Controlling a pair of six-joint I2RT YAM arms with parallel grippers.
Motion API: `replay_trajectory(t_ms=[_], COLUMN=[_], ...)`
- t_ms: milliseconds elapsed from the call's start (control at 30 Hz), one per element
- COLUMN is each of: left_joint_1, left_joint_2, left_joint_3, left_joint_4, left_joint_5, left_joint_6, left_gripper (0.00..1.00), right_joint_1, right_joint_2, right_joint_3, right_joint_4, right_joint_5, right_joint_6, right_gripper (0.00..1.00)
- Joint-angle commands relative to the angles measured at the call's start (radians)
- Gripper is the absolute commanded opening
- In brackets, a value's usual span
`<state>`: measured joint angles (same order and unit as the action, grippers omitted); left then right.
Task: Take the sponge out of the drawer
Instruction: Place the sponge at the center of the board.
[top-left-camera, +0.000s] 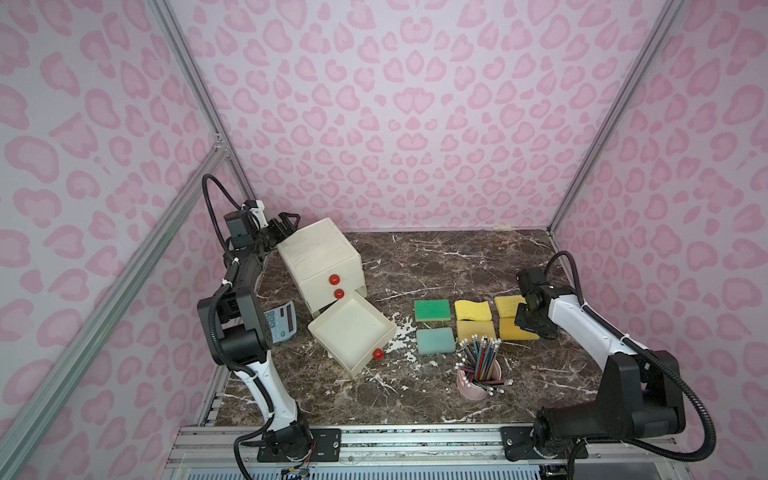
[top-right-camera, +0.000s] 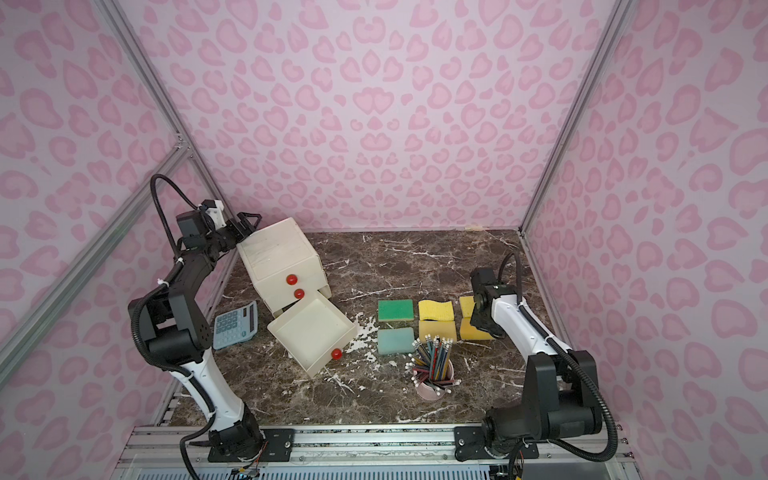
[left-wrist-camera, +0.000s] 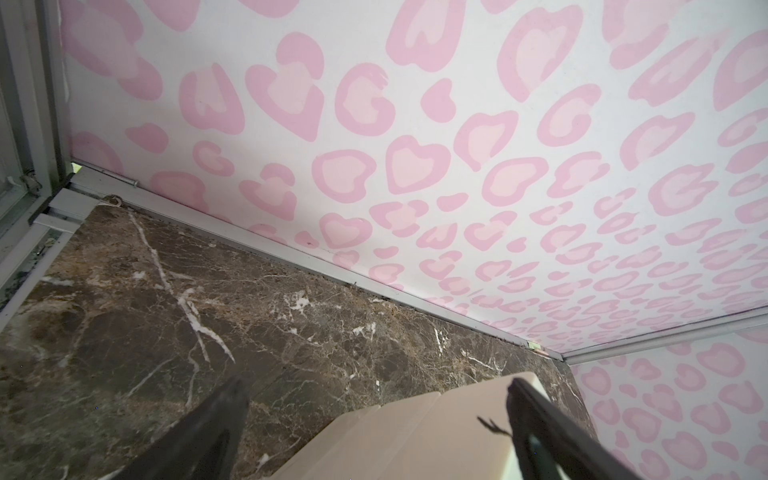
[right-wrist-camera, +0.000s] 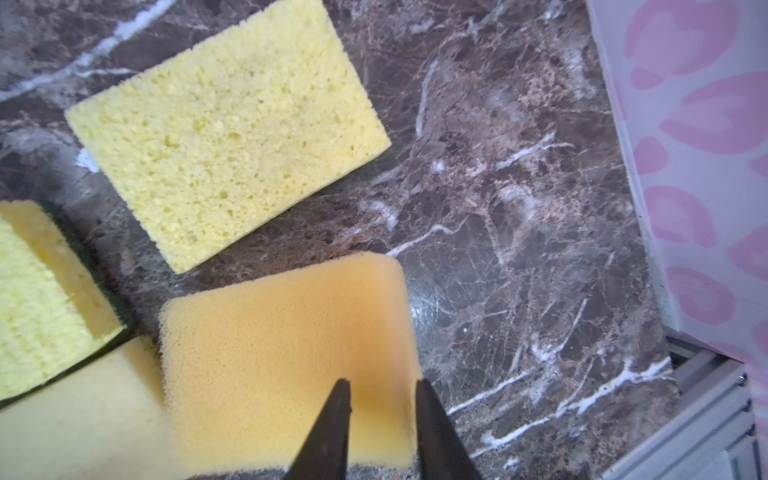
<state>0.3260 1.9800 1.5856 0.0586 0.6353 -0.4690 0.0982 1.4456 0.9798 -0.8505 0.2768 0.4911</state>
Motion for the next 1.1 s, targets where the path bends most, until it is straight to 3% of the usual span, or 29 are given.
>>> replay_trajectory(t_ms=[0,367,500,600,633,667,1067], left_joint_1=[0.002,0.002,0.002,0.002,0.002,0.002,0.002], left_joint_2=[0.013,0.013,0.013,0.014,0.014,0.013,0.014], left_joint_3=[-0.012,-0.011,-0.010,-0.010,-0.010,-0.010,-0.010], left_joint_4=[-0.069,-0.071,-0.072,-0.074,-0.073,-0.074,-0.075], left_joint_5=[-0.034,-0.037,-0.039,-0.040,-0.040,-0.040,-0.041], left_joint_6=[0.023,0.024,0.023,0.024,0.024,0.024,0.023], left_gripper=[0.99,0.99,0.99,0.99,0.99,0.99,0.99], right_joint_1=[0.023,0.062,0.069,0.068,0.069,0.070,0.089], right_joint_2=[0.020,0.021,0.014,0.016,0.021,0.028,-0.013], right_joint_3=[0.026,0.066,0.075,0.076,0.077,0.079,0.083], right_joint_4=[-0.049,-0.111,-0.124,-0.119,-0.122,-0.131,-0.096], right_joint_5=[0.087,0.161,0.182,0.186,0.192,0.202,0.197], right_joint_6=[0.025,0.061,0.074,0.066,0.067,0.072,0.067], right_gripper=[0.41,0.58,0.59,0.77,0.91,0.99,0.99])
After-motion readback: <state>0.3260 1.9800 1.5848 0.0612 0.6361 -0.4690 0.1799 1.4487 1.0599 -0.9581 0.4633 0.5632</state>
